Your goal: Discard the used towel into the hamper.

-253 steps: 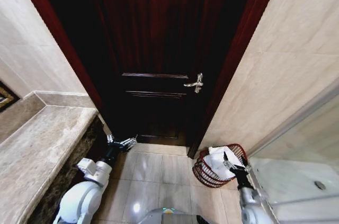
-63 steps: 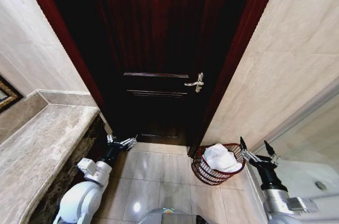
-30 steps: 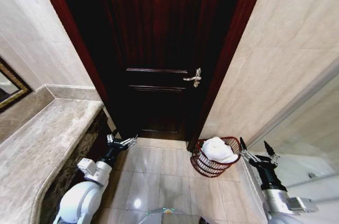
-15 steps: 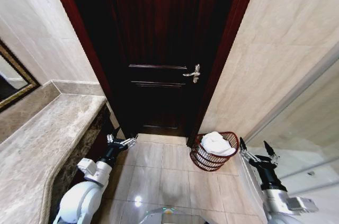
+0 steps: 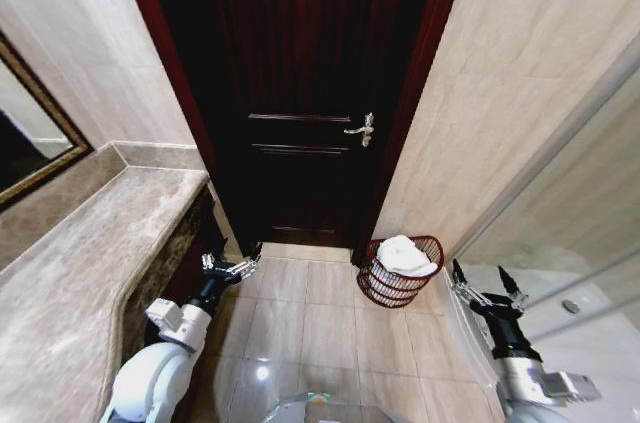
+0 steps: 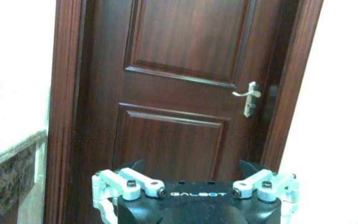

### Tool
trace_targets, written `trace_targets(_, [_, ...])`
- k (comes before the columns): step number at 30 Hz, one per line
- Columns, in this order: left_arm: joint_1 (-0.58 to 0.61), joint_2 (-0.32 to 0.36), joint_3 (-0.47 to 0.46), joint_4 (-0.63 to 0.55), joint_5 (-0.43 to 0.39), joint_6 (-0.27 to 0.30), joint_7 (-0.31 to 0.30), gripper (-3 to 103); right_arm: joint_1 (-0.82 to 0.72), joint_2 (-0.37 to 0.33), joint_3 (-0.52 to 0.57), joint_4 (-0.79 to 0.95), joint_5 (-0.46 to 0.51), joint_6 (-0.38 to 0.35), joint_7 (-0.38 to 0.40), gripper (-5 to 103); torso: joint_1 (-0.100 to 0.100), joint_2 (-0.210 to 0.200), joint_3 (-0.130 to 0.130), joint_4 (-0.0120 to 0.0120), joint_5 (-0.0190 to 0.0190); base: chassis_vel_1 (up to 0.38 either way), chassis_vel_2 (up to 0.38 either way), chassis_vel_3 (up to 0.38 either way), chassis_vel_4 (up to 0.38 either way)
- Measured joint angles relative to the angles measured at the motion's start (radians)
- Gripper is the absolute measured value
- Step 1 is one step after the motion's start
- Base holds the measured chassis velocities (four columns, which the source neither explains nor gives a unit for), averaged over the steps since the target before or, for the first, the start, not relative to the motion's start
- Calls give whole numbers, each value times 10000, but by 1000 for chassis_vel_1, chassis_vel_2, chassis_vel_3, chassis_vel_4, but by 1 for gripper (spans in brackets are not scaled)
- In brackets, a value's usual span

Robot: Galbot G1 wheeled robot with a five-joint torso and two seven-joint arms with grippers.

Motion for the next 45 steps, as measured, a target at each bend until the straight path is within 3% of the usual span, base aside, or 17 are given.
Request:
trace_targets(27, [4,0,0,0,0,0,0,100,-3,0,-1,0,0,-1,0,100,-8,4,-3,0,-2,180,-187,-181,184])
trace_targets(45, [0,0,0,0,0,0,0,100,0,0,-1,0,0,-1,0,100,1,-1,0,1,-1,-8,7,6,-4])
